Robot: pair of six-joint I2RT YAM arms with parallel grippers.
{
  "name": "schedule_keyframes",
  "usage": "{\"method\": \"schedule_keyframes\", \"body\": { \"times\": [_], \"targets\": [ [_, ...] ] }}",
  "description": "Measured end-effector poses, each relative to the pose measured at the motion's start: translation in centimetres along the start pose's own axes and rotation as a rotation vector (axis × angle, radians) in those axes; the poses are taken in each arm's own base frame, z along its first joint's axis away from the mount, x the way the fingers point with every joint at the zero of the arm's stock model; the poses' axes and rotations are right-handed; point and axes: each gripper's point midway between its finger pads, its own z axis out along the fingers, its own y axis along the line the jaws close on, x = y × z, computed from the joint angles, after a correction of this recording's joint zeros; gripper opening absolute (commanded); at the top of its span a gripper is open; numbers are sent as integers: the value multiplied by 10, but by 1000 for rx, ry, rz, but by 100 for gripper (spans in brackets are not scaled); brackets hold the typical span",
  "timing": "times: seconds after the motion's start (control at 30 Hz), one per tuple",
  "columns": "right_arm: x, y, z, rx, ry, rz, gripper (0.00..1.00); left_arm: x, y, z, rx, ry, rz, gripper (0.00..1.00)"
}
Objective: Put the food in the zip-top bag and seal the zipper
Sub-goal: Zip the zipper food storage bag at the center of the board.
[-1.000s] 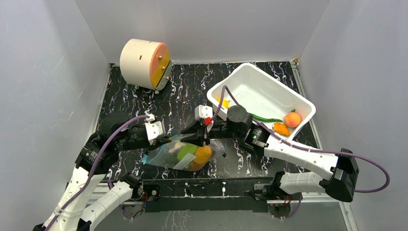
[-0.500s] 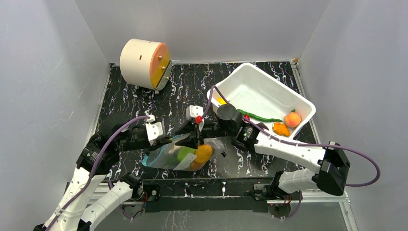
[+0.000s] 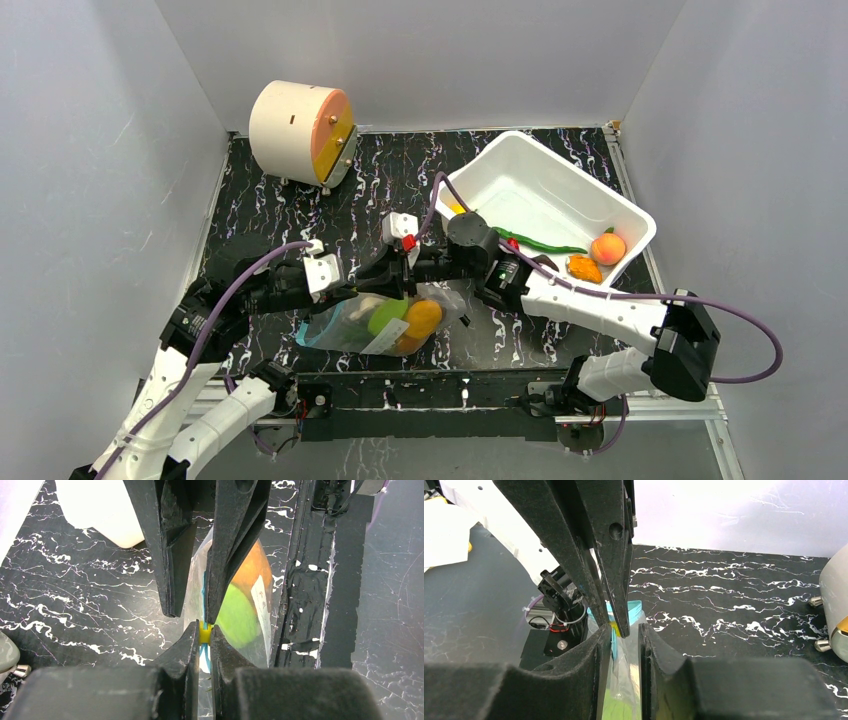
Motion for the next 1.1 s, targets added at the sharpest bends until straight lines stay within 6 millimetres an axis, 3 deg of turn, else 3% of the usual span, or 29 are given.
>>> {"method": "schedule_keyframes", "body": {
  "times": [0.13, 0.3, 0.77, 1.1],
  "targets": [
    [3, -1, 1, 0, 7, 5, 23, 0, 0, 0, 0, 1, 0, 0],
    [3, 1, 1, -6, 6, 9, 0, 0, 1, 0, -3, 1, 3, 0],
    [2, 2, 1, -5, 11, 2, 0, 0, 2, -1, -15, 0, 9, 0],
    [-11, 1, -6, 27, -9, -45, 0, -8, 4, -3, -28, -30, 34, 0]
  ]
}}
